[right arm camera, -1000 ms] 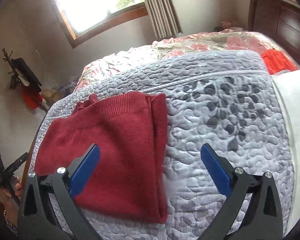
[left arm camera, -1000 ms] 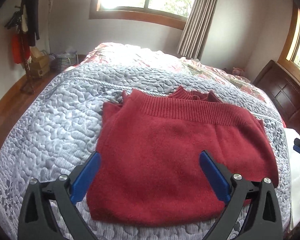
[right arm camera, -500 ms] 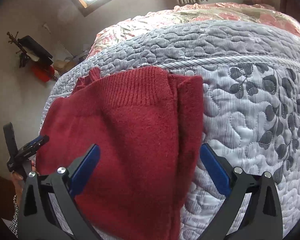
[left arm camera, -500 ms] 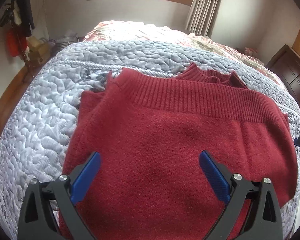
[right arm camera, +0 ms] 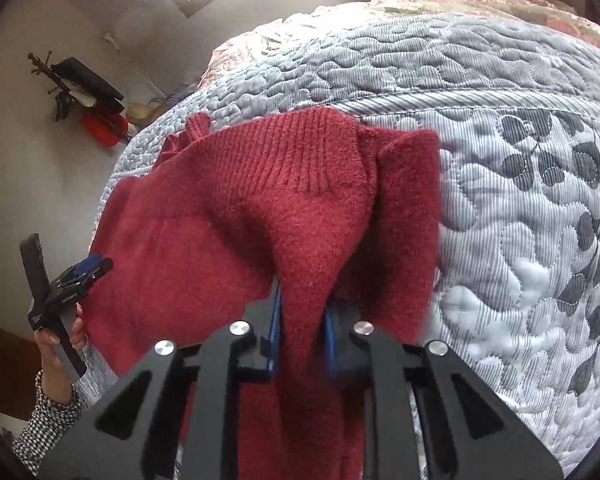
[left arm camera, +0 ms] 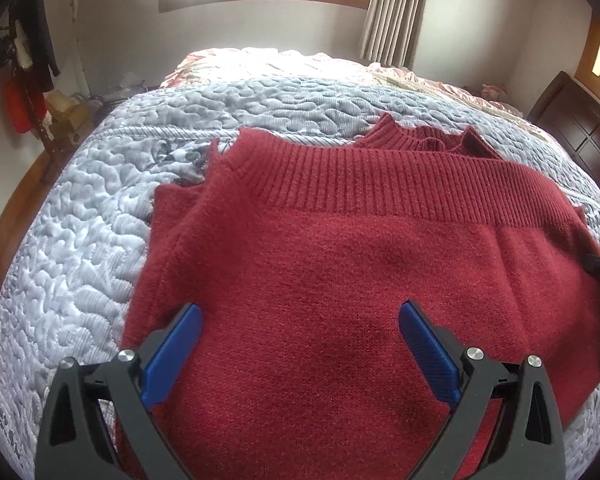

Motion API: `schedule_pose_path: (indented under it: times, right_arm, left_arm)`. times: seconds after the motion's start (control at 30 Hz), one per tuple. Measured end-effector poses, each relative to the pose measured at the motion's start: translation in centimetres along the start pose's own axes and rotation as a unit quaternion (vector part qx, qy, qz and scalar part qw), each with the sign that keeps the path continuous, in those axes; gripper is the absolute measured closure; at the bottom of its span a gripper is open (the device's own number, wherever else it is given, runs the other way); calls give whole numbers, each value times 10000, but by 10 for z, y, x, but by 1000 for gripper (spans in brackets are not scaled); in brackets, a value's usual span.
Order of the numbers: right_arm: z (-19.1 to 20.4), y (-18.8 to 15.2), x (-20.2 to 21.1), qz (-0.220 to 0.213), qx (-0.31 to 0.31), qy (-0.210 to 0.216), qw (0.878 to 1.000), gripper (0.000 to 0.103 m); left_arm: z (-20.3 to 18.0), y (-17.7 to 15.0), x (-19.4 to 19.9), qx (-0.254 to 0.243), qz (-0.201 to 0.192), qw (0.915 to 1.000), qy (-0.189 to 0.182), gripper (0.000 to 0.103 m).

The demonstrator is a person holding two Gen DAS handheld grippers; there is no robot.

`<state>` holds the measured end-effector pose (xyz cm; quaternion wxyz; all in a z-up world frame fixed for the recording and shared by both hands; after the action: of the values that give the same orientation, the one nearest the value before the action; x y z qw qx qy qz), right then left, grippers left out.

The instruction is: Fold small clothes

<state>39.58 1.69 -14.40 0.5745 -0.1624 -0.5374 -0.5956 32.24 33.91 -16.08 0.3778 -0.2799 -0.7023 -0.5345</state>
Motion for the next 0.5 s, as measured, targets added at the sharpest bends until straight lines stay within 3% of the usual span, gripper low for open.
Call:
schedule_pose_path:
  times: [0.13,0.23,0.3,0.43,0.5]
  right_arm:
    - [-6,3,12,-268,-130,76,9995,92]
    - [-18,-9,-3,18,-285,-54,9996,89]
    - [-19,-11,-3,-47,-337,14,9994,87]
    - [-17,-19,16,-169,-265,-104,9995,71]
    - [-14,-25,28,-251,-229,-132,9993,53]
  left_arm:
    - [-4,-2,2,-33,-39,9999,-111,4]
    - [-6,-6,-5,-120,48,9999,-12,4]
    - [-6,-8,-8,-145,76,9999,18,4]
    - [-10,-11,-3,-240,47,9997,-2,4]
    - [-12,-13,3,-230,30,9997,-92,4]
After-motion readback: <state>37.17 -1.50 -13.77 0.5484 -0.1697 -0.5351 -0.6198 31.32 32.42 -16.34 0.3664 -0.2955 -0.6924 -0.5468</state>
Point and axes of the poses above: each gripper's, at about its wrist camera, not at the fingertips, and x roughly against the way its jaws point, z to its left, y to its top, the point moved 10 cm from there along -x, roughly the way its jaws point, and after that the axes turned 8 degrees about x, right-handed, at the moved point
